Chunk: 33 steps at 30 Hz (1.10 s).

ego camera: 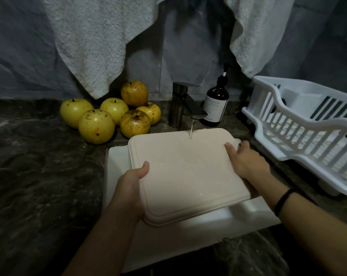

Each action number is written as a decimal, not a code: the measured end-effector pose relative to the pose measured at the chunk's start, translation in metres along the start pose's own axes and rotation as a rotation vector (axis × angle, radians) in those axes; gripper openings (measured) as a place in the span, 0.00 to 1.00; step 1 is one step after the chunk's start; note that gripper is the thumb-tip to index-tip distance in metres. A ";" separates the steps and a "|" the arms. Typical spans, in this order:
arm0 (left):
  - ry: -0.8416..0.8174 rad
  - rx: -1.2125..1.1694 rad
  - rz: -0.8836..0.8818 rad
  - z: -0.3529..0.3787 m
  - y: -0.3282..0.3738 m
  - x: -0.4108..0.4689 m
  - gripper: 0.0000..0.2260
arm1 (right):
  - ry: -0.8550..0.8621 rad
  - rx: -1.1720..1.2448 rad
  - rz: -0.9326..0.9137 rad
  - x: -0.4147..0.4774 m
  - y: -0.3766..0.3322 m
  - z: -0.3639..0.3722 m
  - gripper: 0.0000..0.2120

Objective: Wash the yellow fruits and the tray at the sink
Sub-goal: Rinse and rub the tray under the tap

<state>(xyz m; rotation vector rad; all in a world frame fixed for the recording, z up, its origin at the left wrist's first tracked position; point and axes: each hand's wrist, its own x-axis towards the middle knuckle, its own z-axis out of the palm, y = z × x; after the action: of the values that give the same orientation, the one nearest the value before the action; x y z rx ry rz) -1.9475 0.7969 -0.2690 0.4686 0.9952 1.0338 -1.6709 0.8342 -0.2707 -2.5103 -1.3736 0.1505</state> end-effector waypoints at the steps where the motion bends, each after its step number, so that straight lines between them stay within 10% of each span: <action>1: -0.030 -0.017 -0.019 0.001 0.001 -0.002 0.09 | -0.003 0.001 0.000 0.001 0.001 -0.001 0.35; 13: -0.177 -0.061 -0.013 0.009 -0.003 -0.008 0.11 | -0.084 -0.008 -0.068 0.015 -0.019 0.017 0.25; 33: -0.046 -0.066 0.007 0.008 -0.005 -0.003 0.16 | -0.322 -0.135 -0.854 -0.094 -0.120 0.020 0.24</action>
<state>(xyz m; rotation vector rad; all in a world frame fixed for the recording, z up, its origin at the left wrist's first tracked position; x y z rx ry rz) -1.9382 0.7932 -0.2673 0.4397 0.9166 1.0544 -1.8237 0.8204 -0.2588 -1.8125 -2.5137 0.2913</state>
